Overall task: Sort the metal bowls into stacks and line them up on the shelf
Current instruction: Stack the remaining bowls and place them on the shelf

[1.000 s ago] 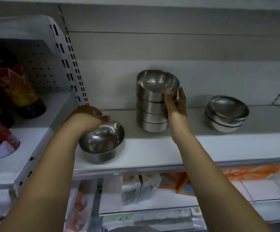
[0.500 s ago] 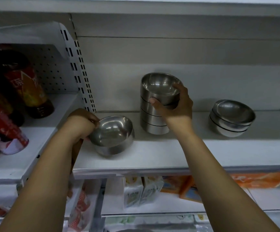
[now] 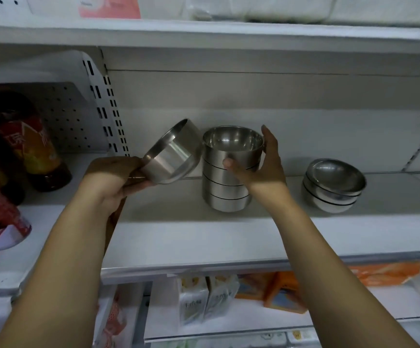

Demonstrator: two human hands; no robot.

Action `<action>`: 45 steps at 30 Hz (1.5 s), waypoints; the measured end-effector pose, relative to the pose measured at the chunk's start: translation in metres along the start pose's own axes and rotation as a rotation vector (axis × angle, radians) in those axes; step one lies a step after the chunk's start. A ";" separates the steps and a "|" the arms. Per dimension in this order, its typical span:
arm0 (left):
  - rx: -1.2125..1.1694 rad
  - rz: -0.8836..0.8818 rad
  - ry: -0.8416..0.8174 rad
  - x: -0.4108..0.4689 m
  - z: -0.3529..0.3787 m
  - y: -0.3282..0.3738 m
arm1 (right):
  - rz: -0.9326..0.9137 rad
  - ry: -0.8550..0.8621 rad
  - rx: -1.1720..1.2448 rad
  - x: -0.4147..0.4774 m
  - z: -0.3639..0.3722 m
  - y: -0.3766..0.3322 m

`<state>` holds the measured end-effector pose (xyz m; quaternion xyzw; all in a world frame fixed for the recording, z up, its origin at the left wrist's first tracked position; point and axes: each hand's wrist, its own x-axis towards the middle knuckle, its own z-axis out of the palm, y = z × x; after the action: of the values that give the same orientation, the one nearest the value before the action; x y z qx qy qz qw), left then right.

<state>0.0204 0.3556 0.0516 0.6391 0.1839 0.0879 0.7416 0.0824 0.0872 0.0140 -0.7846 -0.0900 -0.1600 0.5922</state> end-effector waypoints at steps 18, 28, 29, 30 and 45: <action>0.080 0.243 -0.137 0.006 0.059 0.051 | -0.143 -0.117 -0.103 0.010 -0.020 -0.061; 0.229 0.466 -0.328 0.025 0.076 0.018 | -0.076 -0.099 -0.076 0.022 -0.032 -0.031; 0.240 0.490 -0.321 0.026 0.079 0.015 | -0.072 -0.099 -0.082 0.022 -0.032 -0.029; 0.243 0.510 -0.316 0.028 0.082 0.012 | -0.067 -0.101 -0.093 0.022 -0.033 -0.028; 0.151 0.533 -0.319 0.040 0.089 -0.028 | -0.003 -0.138 0.010 0.021 -0.031 -0.003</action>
<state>0.0886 0.2840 0.0285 0.7237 -0.1025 0.1638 0.6625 0.0962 0.0569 0.0318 -0.7908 -0.1323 -0.1060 0.5882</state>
